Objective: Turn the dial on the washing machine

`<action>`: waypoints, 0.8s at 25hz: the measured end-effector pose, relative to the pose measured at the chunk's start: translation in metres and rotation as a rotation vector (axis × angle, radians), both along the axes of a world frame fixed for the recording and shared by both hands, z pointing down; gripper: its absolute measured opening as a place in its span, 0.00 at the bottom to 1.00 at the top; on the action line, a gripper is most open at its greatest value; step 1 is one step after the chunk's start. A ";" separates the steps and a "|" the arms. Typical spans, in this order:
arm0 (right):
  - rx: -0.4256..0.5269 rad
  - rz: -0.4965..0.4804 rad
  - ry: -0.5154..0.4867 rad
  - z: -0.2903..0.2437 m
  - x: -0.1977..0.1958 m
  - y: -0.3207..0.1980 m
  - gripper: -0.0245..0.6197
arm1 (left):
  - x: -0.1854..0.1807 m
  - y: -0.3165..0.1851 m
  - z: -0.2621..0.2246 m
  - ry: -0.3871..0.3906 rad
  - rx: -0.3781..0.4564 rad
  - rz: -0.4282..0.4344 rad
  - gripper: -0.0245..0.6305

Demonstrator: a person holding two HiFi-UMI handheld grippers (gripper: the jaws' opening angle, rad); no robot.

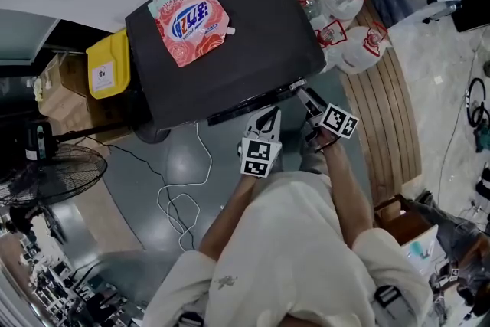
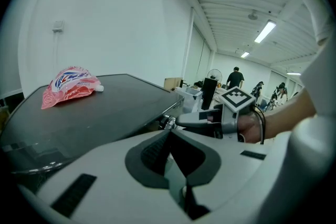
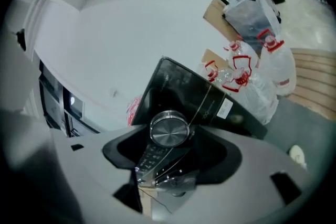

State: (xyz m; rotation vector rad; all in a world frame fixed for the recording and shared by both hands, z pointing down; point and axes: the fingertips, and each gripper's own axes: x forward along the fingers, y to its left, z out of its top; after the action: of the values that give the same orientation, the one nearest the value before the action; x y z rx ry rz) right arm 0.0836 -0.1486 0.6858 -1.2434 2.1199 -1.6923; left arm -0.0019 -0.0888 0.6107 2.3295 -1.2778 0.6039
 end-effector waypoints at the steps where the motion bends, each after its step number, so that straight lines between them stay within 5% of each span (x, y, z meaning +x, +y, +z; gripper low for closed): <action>1: 0.022 -0.009 0.045 -0.003 0.004 0.001 0.48 | -0.001 -0.001 -0.001 0.002 0.005 0.000 0.06; 10: 0.270 -0.110 0.436 -0.056 0.021 0.004 0.43 | -0.008 -0.013 -0.024 0.029 0.065 0.000 0.06; 20: 0.489 -0.098 0.704 -0.123 0.027 0.010 0.43 | -0.014 -0.022 -0.059 0.059 0.149 0.023 0.06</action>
State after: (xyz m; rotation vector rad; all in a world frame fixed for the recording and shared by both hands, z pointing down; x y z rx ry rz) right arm 0.1110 -0.1387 0.5627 -1.7372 2.7647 -0.6980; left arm -0.0155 -0.1109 0.5517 2.4659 -1.3119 0.4578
